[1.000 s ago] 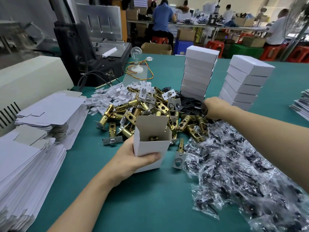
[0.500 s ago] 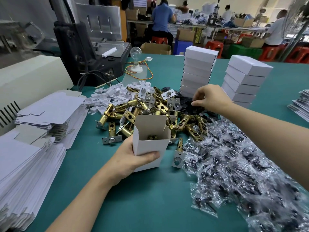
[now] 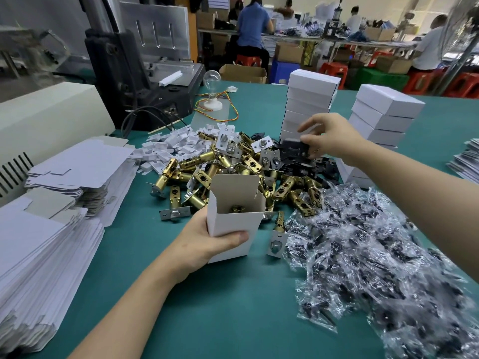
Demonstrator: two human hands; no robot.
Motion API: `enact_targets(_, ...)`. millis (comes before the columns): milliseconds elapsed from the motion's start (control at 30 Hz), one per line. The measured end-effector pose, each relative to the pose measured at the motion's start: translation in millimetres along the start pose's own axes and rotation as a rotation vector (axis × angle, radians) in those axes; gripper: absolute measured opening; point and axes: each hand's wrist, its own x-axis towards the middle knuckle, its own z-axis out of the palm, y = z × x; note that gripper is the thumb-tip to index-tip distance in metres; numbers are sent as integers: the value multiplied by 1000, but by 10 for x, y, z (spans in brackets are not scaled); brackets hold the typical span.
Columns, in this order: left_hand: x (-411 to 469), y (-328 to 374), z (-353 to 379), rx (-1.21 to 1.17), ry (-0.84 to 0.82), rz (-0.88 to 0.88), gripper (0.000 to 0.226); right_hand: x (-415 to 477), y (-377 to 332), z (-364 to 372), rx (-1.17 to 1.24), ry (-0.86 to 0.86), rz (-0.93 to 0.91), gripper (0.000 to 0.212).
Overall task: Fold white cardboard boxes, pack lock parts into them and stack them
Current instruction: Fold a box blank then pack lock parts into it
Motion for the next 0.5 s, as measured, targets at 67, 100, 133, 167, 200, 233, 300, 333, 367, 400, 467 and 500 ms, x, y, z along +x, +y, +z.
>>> enact_targets(67, -5, 4, -2, 4, -4, 0, 43, -44, -91, 20, 249, -77, 129, 14)
enact_targets(100, -7, 8, -1, 6, -6, 1, 42, -69, -136, 34, 390, -117, 184, 17)
enact_targets(133, -7, 12, 0, 6, -8, 4, 41, -96, -176, 54, 543, -147, 234, 21)
enact_targets(167, -8, 13, -1, 5, -10, 7, 40, -132, -214, 77, 705, -167, 282, 24)
enact_targets(200, -7, 15, 1, 3, -11, 8, 39, -172, -247, 104, 862, -189, 321, 28)
enact_targets(233, -7, 16, 1, 3, -11, 10, 39, -216, -274, 135, 1000, -214, 348, 31)
enact_targets(300, -3, 19, 2, 6, -13, 11, 40, -313, -330, 189, 1199, -259, 381, 33)
enact_targets(333, -2, 21, 2, 7, -16, 12, 41, -368, -361, 211, 1265, -268, 391, 32)
enact_targets(367, -4, 24, 3, 5, -20, 12, 42, -425, -397, 229, 1306, -267, 395, 29)
enact_targets(400, -7, 28, 7, 3, -23, 12, 43, -478, -431, 246, 1324, -260, 394, 26)
enact_targets(467, -14, 37, 16, 2, -25, 21, 45, -586, -504, 285, 1301, -241, 353, 32)
enact_targets(500, -14, 37, 18, 4, -24, 29, 46, -636, -542, 293, 1262, -229, 299, 39)
